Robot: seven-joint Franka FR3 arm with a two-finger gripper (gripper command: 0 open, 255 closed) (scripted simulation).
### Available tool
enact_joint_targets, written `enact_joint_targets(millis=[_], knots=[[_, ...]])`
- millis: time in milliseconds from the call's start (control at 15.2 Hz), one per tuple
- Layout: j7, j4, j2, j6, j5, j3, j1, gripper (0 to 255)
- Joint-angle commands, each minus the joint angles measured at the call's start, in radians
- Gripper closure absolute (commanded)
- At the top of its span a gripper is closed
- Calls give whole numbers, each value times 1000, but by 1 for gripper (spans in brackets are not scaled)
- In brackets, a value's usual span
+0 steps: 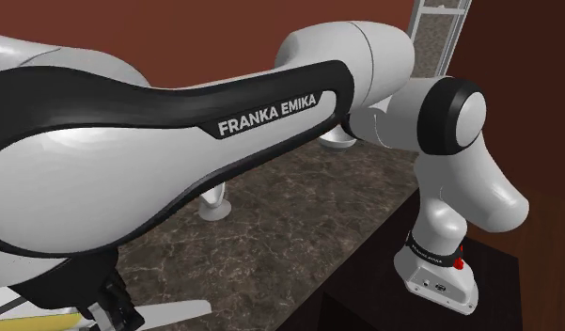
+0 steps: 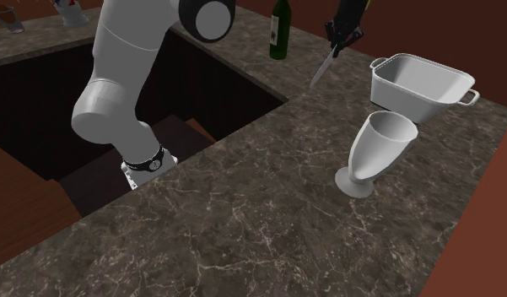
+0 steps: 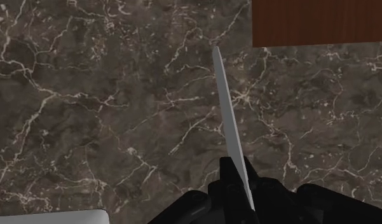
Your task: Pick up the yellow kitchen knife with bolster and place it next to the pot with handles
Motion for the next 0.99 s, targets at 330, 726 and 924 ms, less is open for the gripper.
enact_joint_targets(millis=[330,726,924], knots=[[7,-132,-21,109,4,2,-23,255],[13,-215,-21,190,2,0,-34,255],[16,-249,-17,227,0,-1,-38,255]])
